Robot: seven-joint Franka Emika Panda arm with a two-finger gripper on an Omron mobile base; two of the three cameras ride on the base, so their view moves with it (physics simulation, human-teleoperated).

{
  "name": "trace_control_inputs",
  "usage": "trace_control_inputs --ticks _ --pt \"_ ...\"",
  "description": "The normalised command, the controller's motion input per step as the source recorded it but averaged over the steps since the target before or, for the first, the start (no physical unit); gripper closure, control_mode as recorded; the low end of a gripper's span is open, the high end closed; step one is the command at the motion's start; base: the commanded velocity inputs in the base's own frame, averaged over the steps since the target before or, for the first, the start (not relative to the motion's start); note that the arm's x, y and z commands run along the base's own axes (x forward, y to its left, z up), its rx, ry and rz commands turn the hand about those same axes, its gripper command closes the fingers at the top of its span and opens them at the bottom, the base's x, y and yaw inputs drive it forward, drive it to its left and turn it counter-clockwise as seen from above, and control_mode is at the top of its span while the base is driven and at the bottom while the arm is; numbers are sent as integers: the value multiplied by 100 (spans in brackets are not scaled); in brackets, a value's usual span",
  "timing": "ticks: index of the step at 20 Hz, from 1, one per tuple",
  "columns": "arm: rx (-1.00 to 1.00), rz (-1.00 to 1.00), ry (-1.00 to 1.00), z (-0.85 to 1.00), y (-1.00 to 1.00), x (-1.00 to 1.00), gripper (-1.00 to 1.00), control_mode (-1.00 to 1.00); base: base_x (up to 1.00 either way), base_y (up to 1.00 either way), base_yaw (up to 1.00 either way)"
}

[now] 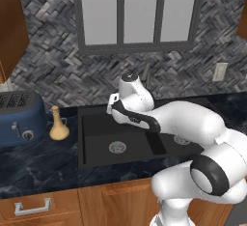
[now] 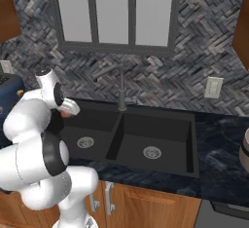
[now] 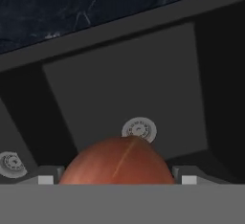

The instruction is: Turn on the sink faucet. Then move the onion from the counter to the sink. Turn off the sink. Move the vegetable from the sink to the pot next to the stove. Finally move the pot to the rear left burner.

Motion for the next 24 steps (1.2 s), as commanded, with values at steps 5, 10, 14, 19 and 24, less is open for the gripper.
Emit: trace_control_inputs --ticks 5,10,14,19,24 --pt "0 0 0 55 -7 -60 100 -100 0 0 0" --pt "0 0 -4 33 -32 -71 100 -100 0 0 0" --pt "0 -2 -7 14 -32 -70 100 -100 0 0 0" --pt "0 -1 0 0 1 -4 100 -100 0 0 0" --pt "0 0 0 0 0 -1 100 -100 0 0 0"
